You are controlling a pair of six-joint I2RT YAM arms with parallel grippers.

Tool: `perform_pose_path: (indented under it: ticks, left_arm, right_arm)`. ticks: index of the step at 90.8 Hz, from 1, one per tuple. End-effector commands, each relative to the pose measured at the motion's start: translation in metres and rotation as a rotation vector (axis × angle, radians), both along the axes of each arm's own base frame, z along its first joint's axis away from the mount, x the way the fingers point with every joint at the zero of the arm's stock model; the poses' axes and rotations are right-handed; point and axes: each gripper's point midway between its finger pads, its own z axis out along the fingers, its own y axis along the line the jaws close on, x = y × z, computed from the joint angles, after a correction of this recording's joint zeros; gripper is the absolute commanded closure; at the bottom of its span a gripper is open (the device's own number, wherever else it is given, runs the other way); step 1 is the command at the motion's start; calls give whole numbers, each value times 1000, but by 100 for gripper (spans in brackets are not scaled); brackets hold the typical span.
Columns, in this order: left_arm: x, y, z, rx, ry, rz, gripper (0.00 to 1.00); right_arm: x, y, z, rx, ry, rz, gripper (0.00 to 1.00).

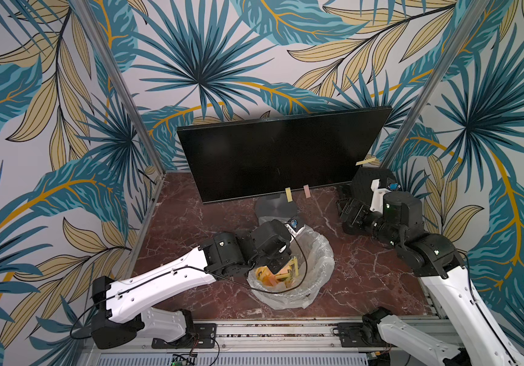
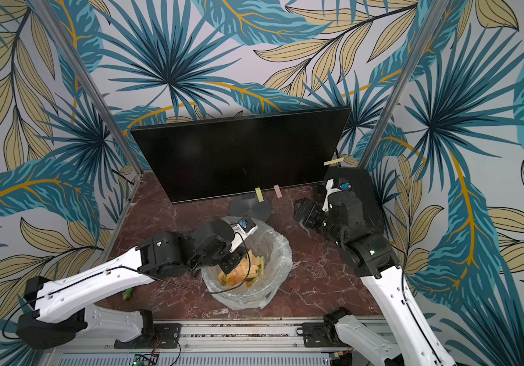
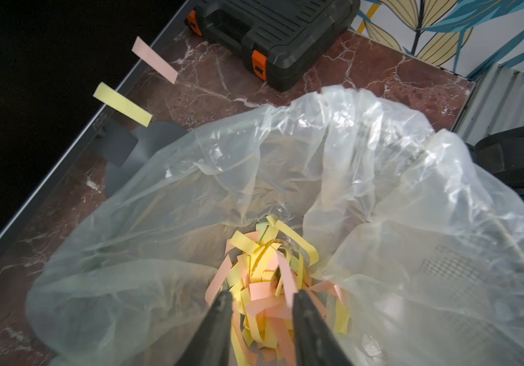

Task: Remove the sticky note from the monitor
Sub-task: Place the sticky note in the trash bin, then tear off the sticky note from the monitor.

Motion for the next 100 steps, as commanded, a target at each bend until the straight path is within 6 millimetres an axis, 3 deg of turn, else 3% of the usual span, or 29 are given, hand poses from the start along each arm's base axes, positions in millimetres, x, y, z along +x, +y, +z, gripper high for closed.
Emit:
perform_pose_path:
  ticks: [1, 5, 10, 13, 36, 51, 78, 100]
  left_arm:
    - [5, 6, 14, 8, -49, 24, 40]
    - [7, 4, 19, -4, -63, 22, 29]
    - [9, -1, 27, -31, -88, 18, 6]
    - [11, -2, 31, -43, -102, 18, 1]
    - [30, -31, 85, -262, -191, 51, 0]
    - [48, -52, 111, -527, -77, 31, 0]
    - [70, -73, 134, -792, 73, -37, 0]
    - [75, -84, 137, -859, 108, -60, 0]
  right_arm:
    - [11, -7, 8, 92, -36, -34, 3]
    - [16, -16, 10, 104, -47, -70, 3]
    - [21, -26, 12, 121, -61, -110, 3]
    - [23, -32, 14, 129, -71, -133, 3]
    - [42, -84, 15, 206, -153, -335, 3]
    - [60, -114, 7, 305, -237, -426, 3]
    - [98, -159, 2, 447, -376, -454, 5]
    - [137, -169, 1, 538, -450, -388, 5]
